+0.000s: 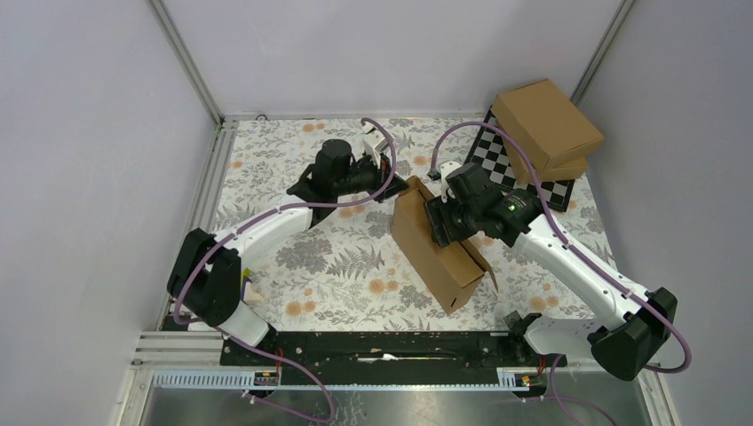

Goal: Fold the paper box

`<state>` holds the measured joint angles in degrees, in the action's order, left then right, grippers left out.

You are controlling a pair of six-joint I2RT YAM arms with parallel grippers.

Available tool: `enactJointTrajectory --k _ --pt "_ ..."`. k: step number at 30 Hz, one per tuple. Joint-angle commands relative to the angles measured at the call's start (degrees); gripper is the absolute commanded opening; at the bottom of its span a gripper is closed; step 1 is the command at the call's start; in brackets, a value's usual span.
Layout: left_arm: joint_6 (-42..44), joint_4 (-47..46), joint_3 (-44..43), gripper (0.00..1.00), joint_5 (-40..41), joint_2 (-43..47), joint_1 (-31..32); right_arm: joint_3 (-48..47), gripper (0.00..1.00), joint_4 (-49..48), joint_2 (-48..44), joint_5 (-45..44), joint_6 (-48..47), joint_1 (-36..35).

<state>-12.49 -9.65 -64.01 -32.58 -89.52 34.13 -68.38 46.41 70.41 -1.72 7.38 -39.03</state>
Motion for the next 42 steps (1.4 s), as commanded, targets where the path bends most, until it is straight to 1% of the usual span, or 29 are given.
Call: enactJointTrajectory --k 1,4,8,10,17,22,27,31,34,36,38,40,42 --pt "-0.3 -0.4 3.3 0.0 2.0 2.4 0.5 -0.5 0.71 3.9 1.6 -5.2 -0.5 -0.2" --pt "0.5 -0.6 5.0 0.0 3.7 3.7 1.4 -0.9 0.84 4.1 1.3 -5.7 0.2 -0.1" --pt "0.9 -0.4 5.8 0.0 7.0 4.1 2.7 -2.4 0.95 5.7 -0.4 -5.2 2.1 -0.1" --pt "1.0 -0.3 6.0 0.0 9.2 4.6 3.5 -3.4 0.98 7.6 -1.1 -6.4 3.9 -0.2" --pt "2.0 1.7 6.7 0.0 19.0 7.2 6.8 -4.6 1.0 15.3 -2.5 -12.9 11.4 -0.1" --pt "3.0 4.0 7.3 0.0 26.0 9.3 8.8 -2.4 1.0 15.2 -5.0 -13.3 13.1 -0.1" --pt "1.4 4.0 10.7 0.0 30.4 11.9 9.0 -0.9 1.0 10.6 -3.2 -10.8 13.9 0.0" --pt "0.7 4.9 13.0 0.0 36.5 14.5 9.0 -1.5 0.96 2.3 -1.5 -10.0 15.4 -0.1" --pt "-0.5 6.9 12.9 0.0 42.7 15.7 8.6 -4.1 0.94 -3.8 2.2 -9.1 16.4 -0.1" --pt "-1.2 7.6 13.1 0.0 45.4 16.8 8.3 -7.4 0.94 -6.0 5.3 -9.1 16.7 0.0" --pt "-1.3 7.6 13.6 0.0 47.6 18.1 8.2 -9.8 0.99 -6.9 7.7 -10.3 16.7 -0.1" --pt "-0.9 7.5 14.4 0.0 48.3 19.5 8.2 -12.2 1.0 -5.6 8.9 -12.9 16.4 0.0" --pt "-0.9 7.1 15.1 0.0 48.5 20.4 8.2 -13.2 1.0 -4.0 8.3 -14.8 15.4 0.2"
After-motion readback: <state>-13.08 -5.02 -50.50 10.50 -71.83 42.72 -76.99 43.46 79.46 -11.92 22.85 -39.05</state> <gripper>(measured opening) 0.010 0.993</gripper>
